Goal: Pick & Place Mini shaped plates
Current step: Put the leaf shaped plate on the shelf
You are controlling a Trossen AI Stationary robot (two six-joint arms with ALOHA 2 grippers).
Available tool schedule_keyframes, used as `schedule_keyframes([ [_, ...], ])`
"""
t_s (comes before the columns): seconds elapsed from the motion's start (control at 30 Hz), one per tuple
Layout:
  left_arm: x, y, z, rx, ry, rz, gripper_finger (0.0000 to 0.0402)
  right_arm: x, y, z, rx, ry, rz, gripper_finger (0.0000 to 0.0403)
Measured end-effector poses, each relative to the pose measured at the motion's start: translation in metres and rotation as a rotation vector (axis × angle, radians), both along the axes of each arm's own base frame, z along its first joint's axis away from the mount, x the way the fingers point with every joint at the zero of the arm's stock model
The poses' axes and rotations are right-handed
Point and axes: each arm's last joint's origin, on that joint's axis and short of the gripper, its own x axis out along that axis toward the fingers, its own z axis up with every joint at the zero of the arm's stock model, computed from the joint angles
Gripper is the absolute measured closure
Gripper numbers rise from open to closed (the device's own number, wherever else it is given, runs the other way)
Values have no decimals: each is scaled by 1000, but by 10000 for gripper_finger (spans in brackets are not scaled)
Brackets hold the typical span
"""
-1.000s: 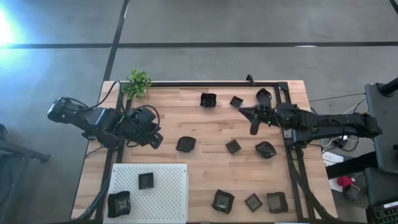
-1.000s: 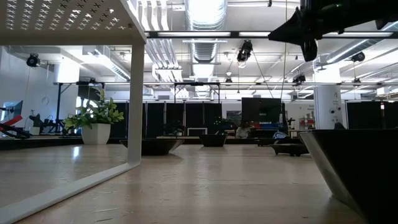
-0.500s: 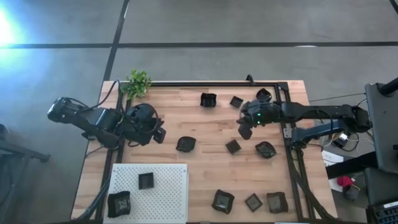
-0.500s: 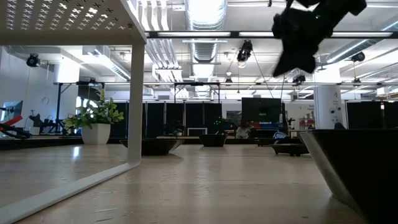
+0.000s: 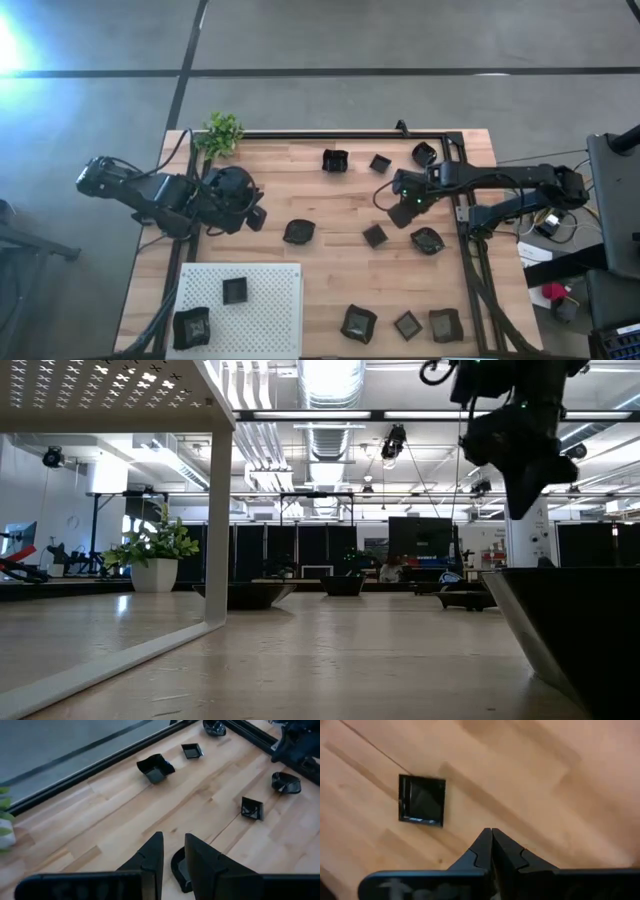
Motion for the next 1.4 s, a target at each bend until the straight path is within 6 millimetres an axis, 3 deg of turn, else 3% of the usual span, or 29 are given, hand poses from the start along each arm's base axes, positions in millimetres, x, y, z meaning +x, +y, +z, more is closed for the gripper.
schedule_keyframes([
  [0.53,1,0,1,10,0,-19,331,-17,4,-29,106,136,-120,391],
  [0.97,2,-1,2,5,-15,-20,331,-37,7,-48,117,303,-171,289],
  [1.4,3,-1,2,0,-26,-21,331,-46,9,-72,127,327,-198,264],
])
